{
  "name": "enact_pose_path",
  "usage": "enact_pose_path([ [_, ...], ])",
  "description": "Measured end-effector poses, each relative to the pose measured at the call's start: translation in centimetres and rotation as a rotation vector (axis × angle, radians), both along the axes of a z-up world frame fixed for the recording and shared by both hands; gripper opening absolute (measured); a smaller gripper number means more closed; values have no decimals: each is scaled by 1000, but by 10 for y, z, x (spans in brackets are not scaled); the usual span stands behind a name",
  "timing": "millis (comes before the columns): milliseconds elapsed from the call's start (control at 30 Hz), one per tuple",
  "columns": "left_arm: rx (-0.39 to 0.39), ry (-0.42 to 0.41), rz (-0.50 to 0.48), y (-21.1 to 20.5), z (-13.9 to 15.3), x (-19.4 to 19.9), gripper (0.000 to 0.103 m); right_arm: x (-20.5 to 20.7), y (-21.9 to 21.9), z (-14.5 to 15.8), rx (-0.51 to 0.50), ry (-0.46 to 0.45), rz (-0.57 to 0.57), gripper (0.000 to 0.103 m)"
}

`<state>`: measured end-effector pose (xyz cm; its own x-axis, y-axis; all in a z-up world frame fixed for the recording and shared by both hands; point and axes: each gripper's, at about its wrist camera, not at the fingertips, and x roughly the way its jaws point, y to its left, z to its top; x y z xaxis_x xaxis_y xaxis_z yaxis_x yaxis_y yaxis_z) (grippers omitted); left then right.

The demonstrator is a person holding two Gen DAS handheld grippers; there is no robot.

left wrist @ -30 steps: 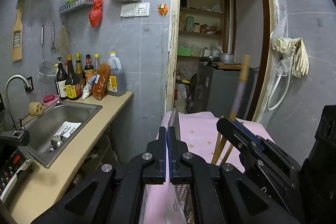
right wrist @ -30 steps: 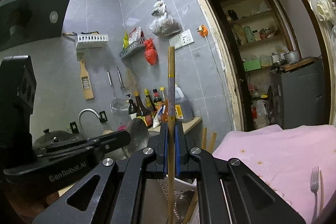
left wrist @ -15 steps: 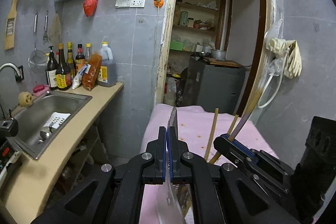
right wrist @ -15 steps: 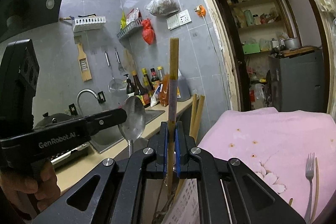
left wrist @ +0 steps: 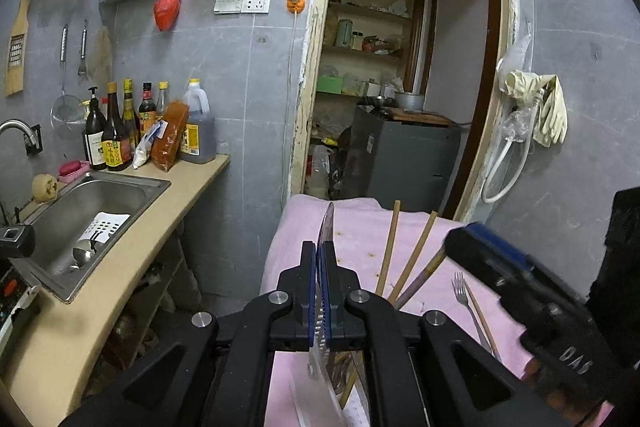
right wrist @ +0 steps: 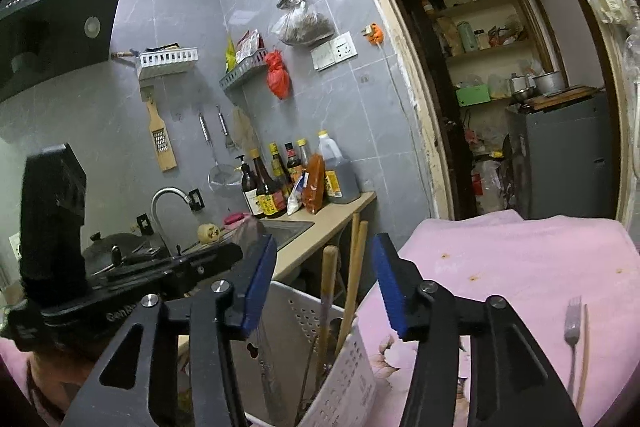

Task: Organize utensils
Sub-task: 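Move both tools back over the remaining utensils on the cloth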

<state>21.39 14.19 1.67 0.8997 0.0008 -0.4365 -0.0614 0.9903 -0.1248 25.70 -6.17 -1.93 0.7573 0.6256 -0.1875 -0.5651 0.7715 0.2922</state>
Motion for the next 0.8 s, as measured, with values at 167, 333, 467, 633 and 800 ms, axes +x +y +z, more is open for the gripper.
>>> enact_pose_path([
  [167, -27, 32, -3, -3, -2, -3, 6, -5, -15, 10, -20, -3, -48, 60],
  [333, -27, 22, -8, -12, 0, -9, 22, -12, -36, 17, -63, -3, -118, 73],
  [467, -15, -11, 0, -23, 7, -15, 41, -15, -53, 23, -105, 13, -169, 83],
  [633, 12, -23, -10, -43, 15, -16, 57, -18, -82, 28, -133, 21, -246, 96],
  [800, 42, -60, -25, -71, 23, -13, 79, -19, -114, 33, -176, 22, -331, 102],
])
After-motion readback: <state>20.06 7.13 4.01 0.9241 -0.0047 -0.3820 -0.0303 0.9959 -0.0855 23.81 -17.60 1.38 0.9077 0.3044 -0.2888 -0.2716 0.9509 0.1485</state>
